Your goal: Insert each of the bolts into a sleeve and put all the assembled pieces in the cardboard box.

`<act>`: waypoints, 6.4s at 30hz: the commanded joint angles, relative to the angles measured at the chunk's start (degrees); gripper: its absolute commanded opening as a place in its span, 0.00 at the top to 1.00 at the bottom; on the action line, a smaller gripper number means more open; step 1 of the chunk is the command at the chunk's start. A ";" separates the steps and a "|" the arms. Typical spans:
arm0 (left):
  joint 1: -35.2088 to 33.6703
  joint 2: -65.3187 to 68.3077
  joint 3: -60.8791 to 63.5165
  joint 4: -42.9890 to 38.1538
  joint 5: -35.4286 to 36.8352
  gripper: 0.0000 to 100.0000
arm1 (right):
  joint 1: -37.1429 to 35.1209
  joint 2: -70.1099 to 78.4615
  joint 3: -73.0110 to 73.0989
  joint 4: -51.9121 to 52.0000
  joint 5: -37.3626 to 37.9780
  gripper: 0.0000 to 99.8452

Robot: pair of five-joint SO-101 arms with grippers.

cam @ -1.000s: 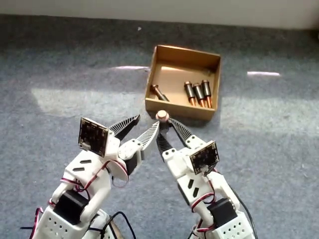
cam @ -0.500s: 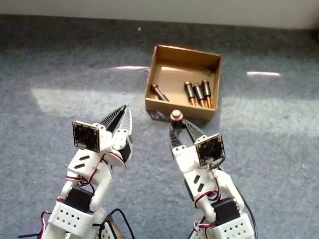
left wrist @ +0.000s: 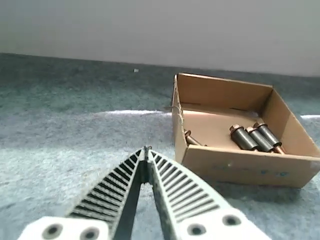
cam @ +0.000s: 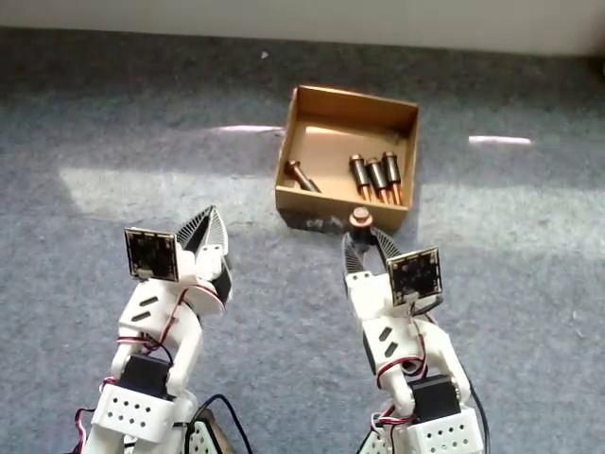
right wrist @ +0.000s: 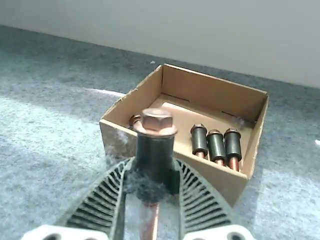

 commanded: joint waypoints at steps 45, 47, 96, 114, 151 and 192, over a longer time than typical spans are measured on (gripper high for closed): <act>-0.66 -0.40 1.89 10.99 -0.26 0.98 | 7.87 69.32 -49.63 -8.75 4.04 0.99; -0.66 -0.31 1.89 10.99 -0.26 0.98 | 7.96 73.80 -49.63 -13.05 4.04 0.99; -0.66 -0.13 1.89 11.08 -0.26 0.98 | 10.68 84.79 -55.25 -20.44 3.60 1.00; -0.66 -0.13 1.89 11.08 -0.26 0.98 | 10.77 54.81 -28.62 -20.35 3.69 0.99; -0.75 -0.57 1.89 17.05 -0.35 0.98 | 11.03 -0.31 5.93 21.05 3.60 0.99; -8.04 -0.66 1.80 39.38 -13.01 0.98 | 11.03 -0.31 5.93 40.48 4.04 0.99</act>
